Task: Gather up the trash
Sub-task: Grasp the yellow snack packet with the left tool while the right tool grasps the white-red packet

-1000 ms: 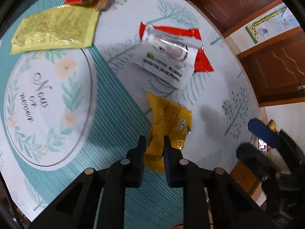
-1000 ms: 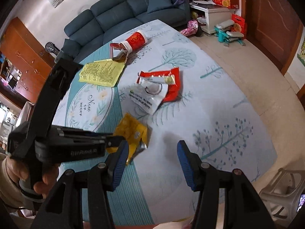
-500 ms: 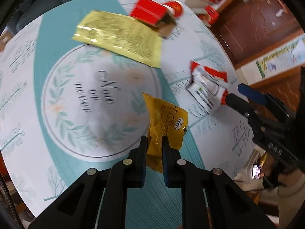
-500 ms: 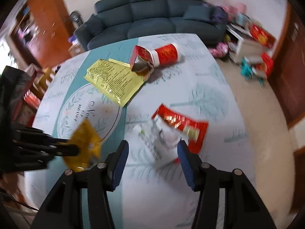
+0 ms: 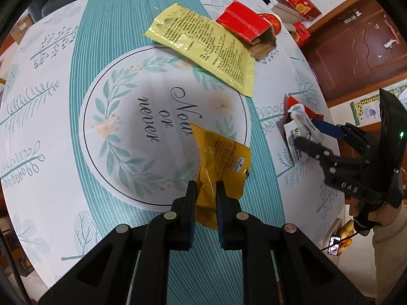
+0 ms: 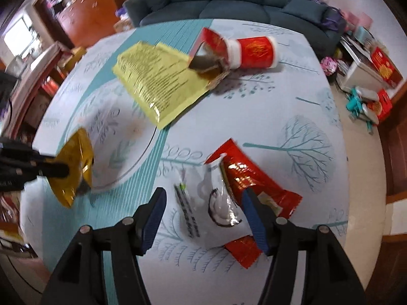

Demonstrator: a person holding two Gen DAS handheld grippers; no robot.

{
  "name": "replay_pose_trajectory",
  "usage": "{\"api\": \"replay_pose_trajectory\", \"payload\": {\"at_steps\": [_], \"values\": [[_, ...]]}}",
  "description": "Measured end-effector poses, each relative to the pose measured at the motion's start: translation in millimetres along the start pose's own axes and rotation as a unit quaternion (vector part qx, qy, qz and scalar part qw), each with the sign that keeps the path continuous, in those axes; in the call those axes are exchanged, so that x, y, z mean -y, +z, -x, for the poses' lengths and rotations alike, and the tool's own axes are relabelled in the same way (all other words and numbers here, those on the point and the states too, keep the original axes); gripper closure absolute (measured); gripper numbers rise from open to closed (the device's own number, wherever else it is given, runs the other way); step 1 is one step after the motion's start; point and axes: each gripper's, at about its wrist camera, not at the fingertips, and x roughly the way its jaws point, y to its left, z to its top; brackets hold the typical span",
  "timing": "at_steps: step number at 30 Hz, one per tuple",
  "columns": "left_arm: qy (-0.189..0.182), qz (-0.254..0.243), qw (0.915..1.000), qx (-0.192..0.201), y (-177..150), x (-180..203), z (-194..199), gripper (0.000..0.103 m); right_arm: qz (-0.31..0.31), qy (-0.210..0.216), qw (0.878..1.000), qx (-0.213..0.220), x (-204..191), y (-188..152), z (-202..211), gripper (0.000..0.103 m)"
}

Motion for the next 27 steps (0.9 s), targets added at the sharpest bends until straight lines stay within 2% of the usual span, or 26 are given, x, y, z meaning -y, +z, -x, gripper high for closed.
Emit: {"api": "replay_pose_trajectory", "payload": {"at_steps": [4,5,6,8,10,13,18,27], "values": [[0.002,0.005,1.0,-0.003,0.6,-0.3,-4.3,0.091,0.01,-0.003,1.0,-0.018,-3.4,-5.8,-8.9,0.042],[0.002,0.005,1.0,-0.003,0.7,0.5,-5.0,0.091,0.004,0.001,1.0,-0.019,-2.9,-7.3,-10.9,0.046],[0.003,0.005,1.0,-0.002,0.4,1.1,-4.6,0.091,-0.003,0.01,1.0,-0.019,-1.9,-8.9,-11.7,0.062],[0.004,0.002,1.0,-0.002,0.0,2.9,-4.6,0.091,-0.014,0.023,1.0,-0.013,0.2,-11.1,-8.6,0.066],[0.005,0.001,1.0,-0.001,-1.1,5.0,-3.9,0.091,-0.027,0.036,0.999,-0.005,3.7,-12.2,-4.7,0.076],[0.005,0.001,1.0,0.002,-3.4,8.1,-1.3,0.091,-0.034,0.039,0.999,0.004,2.5,-14.0,0.6,0.083],[0.004,-0.005,0.9999,0.009,-7.7,15.6,7.5,0.091,-0.049,0.049,0.997,0.02,-2.1,-19.7,11.6,0.087],[-0.006,-0.034,0.9988,0.035,-17.7,40.3,38.2,0.091,-0.085,0.066,0.991,0.074,-27.2,-38.9,65.6,0.088]]}}
